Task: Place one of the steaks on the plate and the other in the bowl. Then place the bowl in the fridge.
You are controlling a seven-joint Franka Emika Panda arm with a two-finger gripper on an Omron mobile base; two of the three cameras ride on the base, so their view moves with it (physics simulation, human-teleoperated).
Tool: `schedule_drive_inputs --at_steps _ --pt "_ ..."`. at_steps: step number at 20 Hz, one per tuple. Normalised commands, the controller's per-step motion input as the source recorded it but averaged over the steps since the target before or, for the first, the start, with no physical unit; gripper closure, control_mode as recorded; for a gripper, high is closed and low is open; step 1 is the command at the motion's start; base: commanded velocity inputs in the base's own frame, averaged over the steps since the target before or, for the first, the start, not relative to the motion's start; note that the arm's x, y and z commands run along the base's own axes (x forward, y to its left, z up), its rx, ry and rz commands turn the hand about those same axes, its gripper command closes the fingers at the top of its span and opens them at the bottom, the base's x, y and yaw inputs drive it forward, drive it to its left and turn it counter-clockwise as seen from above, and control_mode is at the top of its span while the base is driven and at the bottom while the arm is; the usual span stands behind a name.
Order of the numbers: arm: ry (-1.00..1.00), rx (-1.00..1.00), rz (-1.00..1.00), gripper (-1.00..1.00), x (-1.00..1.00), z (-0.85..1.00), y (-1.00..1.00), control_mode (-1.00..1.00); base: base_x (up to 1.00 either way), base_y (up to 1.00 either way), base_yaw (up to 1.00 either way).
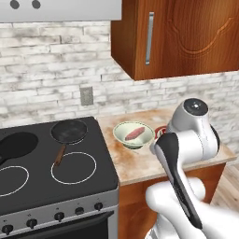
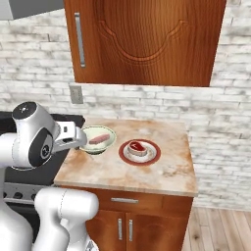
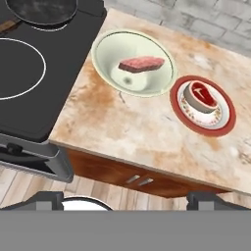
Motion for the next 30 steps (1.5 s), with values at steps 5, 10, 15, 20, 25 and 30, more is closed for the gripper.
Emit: schedule_drive_inputs --at_steps 5,10,15,20,25,30 --pt "0.0 0.0 0.35 -1.0 0.2 -0.2 -0.19 -1.0 0.0 0.0 0.0" --pt "0.0 0.0 0.35 -1.0 0.29 -0.27 -0.14 -1.0 0.0 0.0 0.0" --pt "0.0 0.01 0.29 -1.0 0.37 -0.18 -0.16 -1.0 0.0 0.0 0.0" --pt "0.19 0.07 0.0 -1.0 0.53 -0.01 -0.27 -1.0 0.0 0.0 0.0" --pt "0.05 0.26 -0.11 -1.0 0.35 -0.05 -0.22 -1.0 0.0 0.0 0.0" --pt "0.02 0.38 -0.23 -1.0 0.12 -0.05 -0.11 -1.0 0.0 0.0 0.0"
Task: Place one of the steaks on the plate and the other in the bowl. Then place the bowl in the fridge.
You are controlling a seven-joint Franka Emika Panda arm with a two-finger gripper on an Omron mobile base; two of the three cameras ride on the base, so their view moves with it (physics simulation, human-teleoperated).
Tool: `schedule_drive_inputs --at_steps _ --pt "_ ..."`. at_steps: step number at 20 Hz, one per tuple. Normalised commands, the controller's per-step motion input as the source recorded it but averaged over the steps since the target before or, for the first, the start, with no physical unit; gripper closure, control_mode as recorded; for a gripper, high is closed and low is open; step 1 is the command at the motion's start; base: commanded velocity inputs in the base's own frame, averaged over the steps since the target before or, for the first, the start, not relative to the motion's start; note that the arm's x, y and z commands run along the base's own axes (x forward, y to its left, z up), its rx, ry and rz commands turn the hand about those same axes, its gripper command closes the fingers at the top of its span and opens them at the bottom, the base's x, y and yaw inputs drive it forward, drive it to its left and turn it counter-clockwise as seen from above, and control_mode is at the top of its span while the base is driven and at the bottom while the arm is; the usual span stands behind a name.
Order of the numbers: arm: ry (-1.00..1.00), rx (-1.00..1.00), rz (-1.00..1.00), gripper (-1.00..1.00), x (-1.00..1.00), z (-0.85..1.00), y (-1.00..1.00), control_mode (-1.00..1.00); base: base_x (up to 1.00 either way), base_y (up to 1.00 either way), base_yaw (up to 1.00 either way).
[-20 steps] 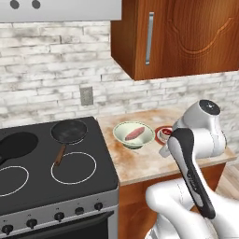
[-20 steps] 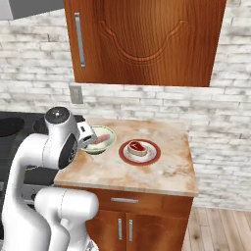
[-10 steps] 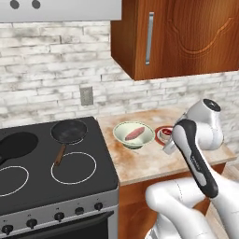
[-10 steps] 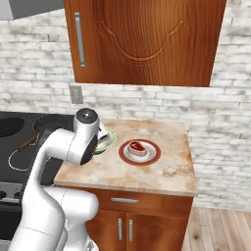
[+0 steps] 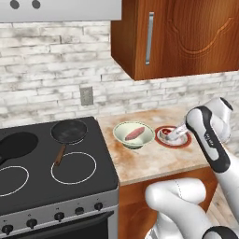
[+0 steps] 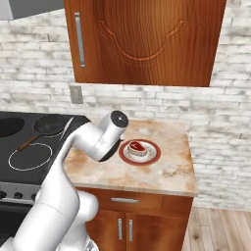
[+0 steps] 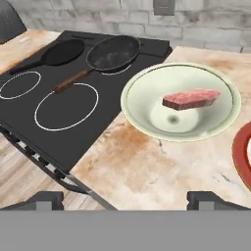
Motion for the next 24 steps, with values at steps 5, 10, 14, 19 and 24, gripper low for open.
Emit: schedule_drive_inputs --at_steps 5,10,14,19,24 --pt "0.14 0.31 -0.31 -1.0 0.0 -0.12 0.0 -1.0 0.0 0.0 0.0" --pt "0.26 0.29 -0.31 -1.0 0.0 -0.1 -0.03 -1.0 0.0 0.0 0.0" --pt "0.09 0.3 -0.25 -1.0 0.0 -0.17 -0.12 -1.0 0.0 0.0 0.0" --pt "0.0 0.26 -0.12 -1.0 0.0 -0.28 -0.04 -1.0 0.0 0.0 0.0" --pt "0.02 0.16 -0.02 -1.0 0.02 -0.27 0.02 -1.0 0.0 0.0 0.0"
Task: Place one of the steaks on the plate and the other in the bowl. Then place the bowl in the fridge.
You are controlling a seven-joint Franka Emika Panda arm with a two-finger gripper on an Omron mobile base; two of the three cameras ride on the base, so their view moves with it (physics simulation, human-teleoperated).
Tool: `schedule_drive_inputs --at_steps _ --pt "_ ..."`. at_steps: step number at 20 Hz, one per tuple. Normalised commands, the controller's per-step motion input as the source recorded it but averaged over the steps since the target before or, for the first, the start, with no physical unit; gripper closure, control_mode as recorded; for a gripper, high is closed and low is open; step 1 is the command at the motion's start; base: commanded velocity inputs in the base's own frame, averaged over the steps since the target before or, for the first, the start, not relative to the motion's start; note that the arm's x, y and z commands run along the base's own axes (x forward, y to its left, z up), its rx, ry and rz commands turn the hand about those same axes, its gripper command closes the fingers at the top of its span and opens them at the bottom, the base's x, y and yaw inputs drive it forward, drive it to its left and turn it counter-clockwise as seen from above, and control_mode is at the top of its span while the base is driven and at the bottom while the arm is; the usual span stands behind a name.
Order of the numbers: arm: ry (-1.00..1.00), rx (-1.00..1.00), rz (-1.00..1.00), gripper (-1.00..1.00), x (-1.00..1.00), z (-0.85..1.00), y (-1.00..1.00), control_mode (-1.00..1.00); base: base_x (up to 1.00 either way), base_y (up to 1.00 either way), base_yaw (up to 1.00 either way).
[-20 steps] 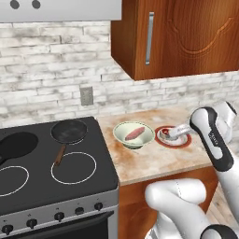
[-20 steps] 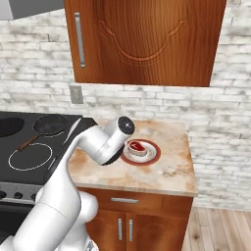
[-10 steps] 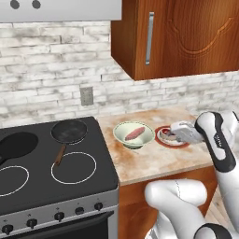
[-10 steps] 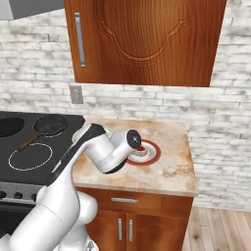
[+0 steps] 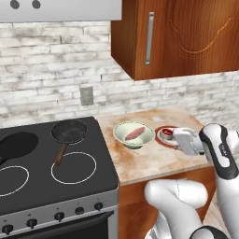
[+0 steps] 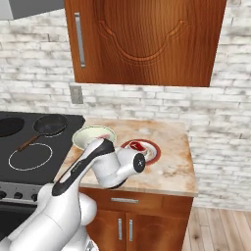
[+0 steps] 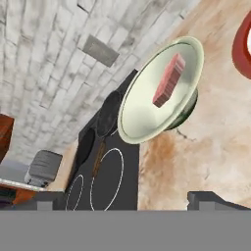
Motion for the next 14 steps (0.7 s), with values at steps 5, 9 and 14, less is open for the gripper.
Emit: schedule_drive_inputs --at_steps 5,9,14 --pt "0.11 0.18 0.0 -1.0 0.17 -0.24 0.0 -1.0 0.0 0.0 0.0" --pt "0.1 0.15 0.0 -1.0 0.38 -0.19 0.01 -1.0 0.0 0.0 0.0" --pt "0.11 0.09 -0.01 -1.0 0.48 -0.17 0.02 -1.0 0.0 0.0 0.0"
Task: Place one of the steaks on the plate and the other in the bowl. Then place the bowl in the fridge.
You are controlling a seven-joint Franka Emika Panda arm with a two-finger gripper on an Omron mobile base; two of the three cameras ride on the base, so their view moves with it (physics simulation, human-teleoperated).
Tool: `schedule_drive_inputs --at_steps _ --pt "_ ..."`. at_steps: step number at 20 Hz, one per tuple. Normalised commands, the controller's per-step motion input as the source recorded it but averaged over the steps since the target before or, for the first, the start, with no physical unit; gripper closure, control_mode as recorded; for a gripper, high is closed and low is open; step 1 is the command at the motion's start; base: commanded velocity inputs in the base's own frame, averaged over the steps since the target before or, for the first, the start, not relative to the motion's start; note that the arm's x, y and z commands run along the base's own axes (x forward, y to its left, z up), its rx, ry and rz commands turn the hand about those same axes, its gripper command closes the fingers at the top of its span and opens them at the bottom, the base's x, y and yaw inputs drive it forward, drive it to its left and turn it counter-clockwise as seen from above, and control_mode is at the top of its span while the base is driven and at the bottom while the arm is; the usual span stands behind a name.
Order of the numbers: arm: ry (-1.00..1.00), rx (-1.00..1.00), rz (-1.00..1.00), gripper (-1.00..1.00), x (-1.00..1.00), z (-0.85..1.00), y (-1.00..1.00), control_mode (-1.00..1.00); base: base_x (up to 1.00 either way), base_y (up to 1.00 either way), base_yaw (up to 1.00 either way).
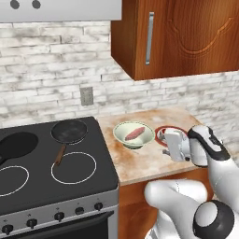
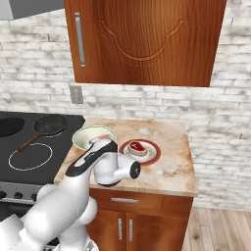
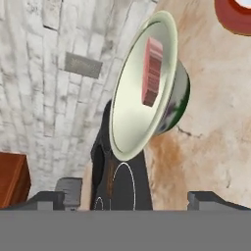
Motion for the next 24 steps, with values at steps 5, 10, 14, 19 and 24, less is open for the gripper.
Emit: schedule_drive_inputs --at_steps 5,10,14,19,24 --pt "0.07 0.06 0.0 -1.0 0.38 -0.25 0.0 -1.0 0.0 0.0 0.0" --pt "0.01 0.02 0.0 -1.0 0.41 -0.29 0.0 -1.0 0.0 0.0 0.0" --pt "0.0 0.0 0.0 -1.0 0.42 -0.27 0.0 -1.0 0.0 0.0 0.0" --pt "0.01 0.0 0.0 -1.0 0.38 -0.22 0.0 -1.0 0.0 0.0 0.0" --pt "0.03 0.0 0.0 -1.0 0.33 -0.15 0.0 -1.0 0.0 0.0 0.0"
